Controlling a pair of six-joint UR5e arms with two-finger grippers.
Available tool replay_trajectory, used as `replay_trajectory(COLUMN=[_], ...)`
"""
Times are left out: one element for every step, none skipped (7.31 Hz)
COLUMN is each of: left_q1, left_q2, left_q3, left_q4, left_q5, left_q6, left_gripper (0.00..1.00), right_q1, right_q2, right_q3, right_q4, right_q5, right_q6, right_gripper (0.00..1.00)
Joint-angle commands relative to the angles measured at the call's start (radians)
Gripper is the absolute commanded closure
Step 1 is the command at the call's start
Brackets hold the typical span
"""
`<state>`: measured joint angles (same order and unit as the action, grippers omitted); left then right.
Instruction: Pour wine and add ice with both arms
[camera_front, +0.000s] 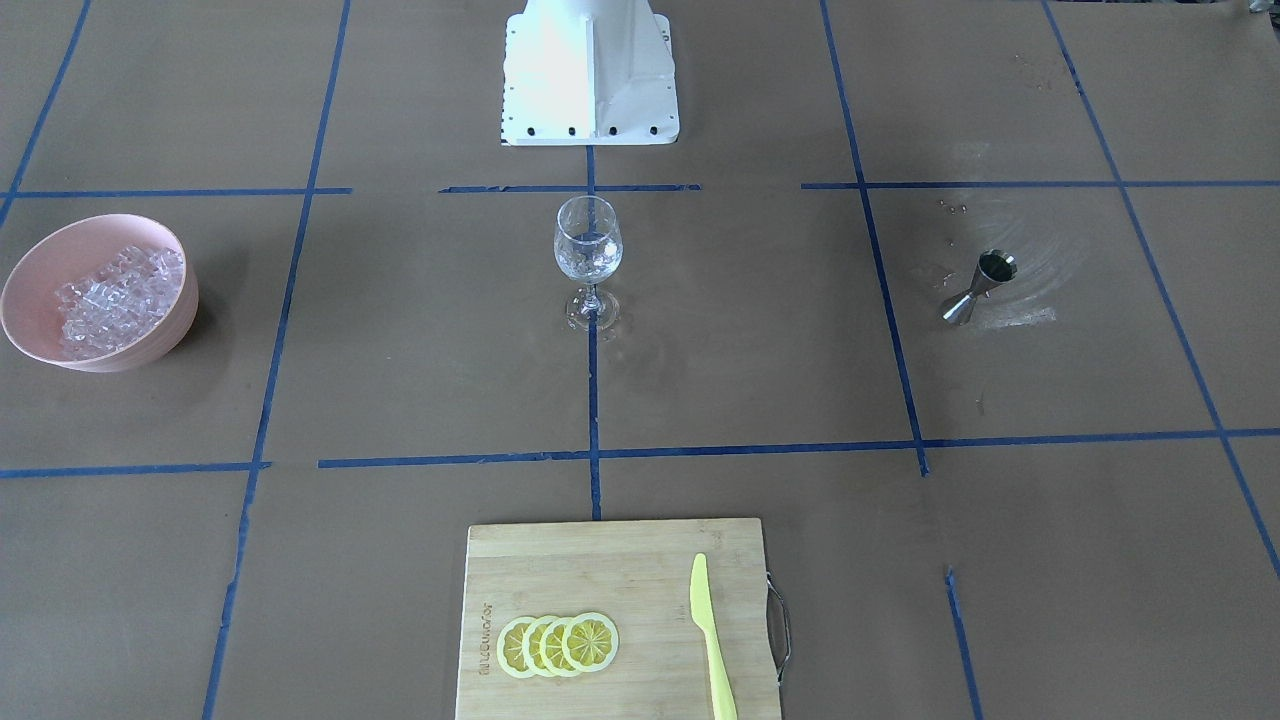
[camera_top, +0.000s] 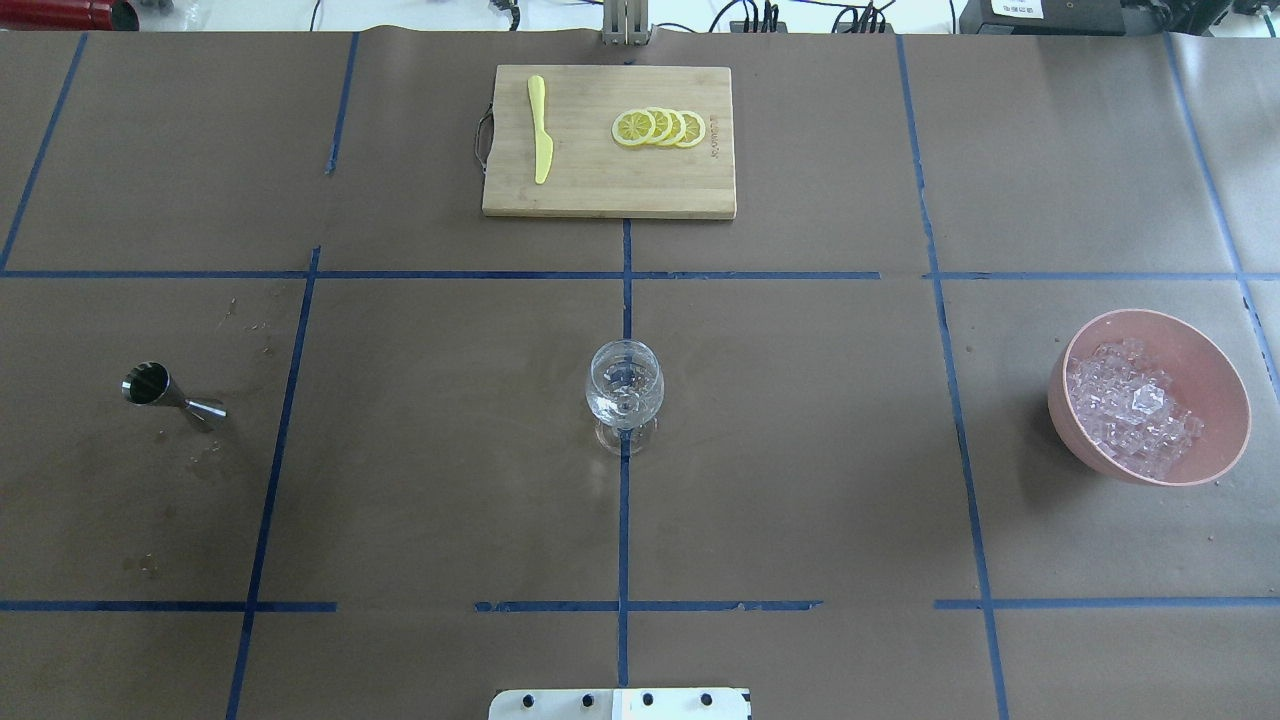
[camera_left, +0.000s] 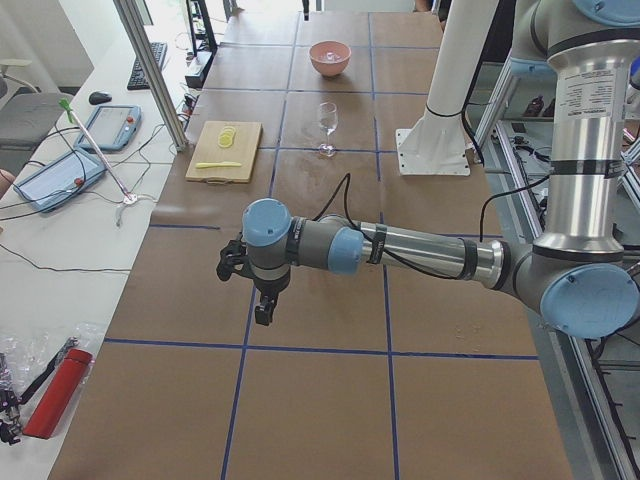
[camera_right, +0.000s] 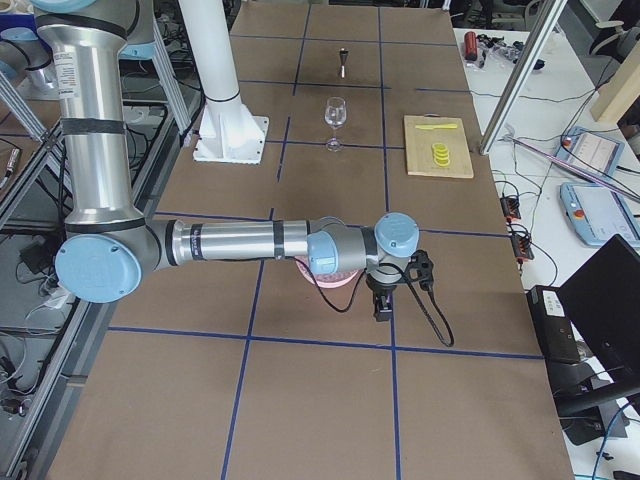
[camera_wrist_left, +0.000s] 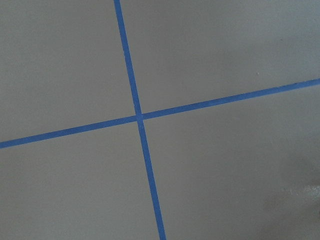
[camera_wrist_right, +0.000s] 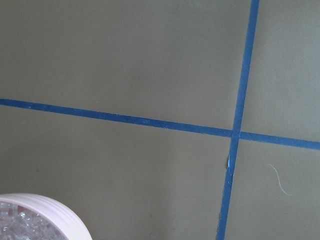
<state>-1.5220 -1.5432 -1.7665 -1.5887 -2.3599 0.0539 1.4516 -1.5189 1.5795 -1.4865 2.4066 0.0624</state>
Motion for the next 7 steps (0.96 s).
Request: replay_trajectory(left_q1=[0.005,0.006,0.011,0.019,0.034,0.101,0.176], left_q2=[0.008,0.006,-0.003,0.039,0.084,0.084,0.084], left_q3=[-0.039,-0.045,-0.035,-0.031,0.002,0.028,0.032], left_q4=[-0.022,-0.066,-0.148,-0.319,-0.443,-0.585,-0.676], left_q5=[0.005,-0.008,0.001,-0.01,-0.033,-0.067,-0.047], left_q6=[0.007,0.0,0.006,0.006,0.007,-0.061,-0.279], left_gripper=[0.0,0.0,0.0,0.0,0.0,0.0,0.0], right_q1=[0.0,0.0,0.0,0.0,0.0,-0.002,-0.002], right_q2=[-0.003,-0.001,-0.001,0.0,0.012,0.014,0.014], right_q3=[0.004,0.01,0.008,-0.001,0.004,0.007,0.011], right_q4=[0.0,0.0,0.0,0.0,0.0,0.0,0.0], right_q5=[0.0,0.002,0.005,0.026,0.031,0.032,0.036], right_q6=[0.008,0.01,0.011,0.007,0.008,0.008,0.007], right_gripper=[0.0,0.0,0.0,0.0,0.0,0.0,0.0])
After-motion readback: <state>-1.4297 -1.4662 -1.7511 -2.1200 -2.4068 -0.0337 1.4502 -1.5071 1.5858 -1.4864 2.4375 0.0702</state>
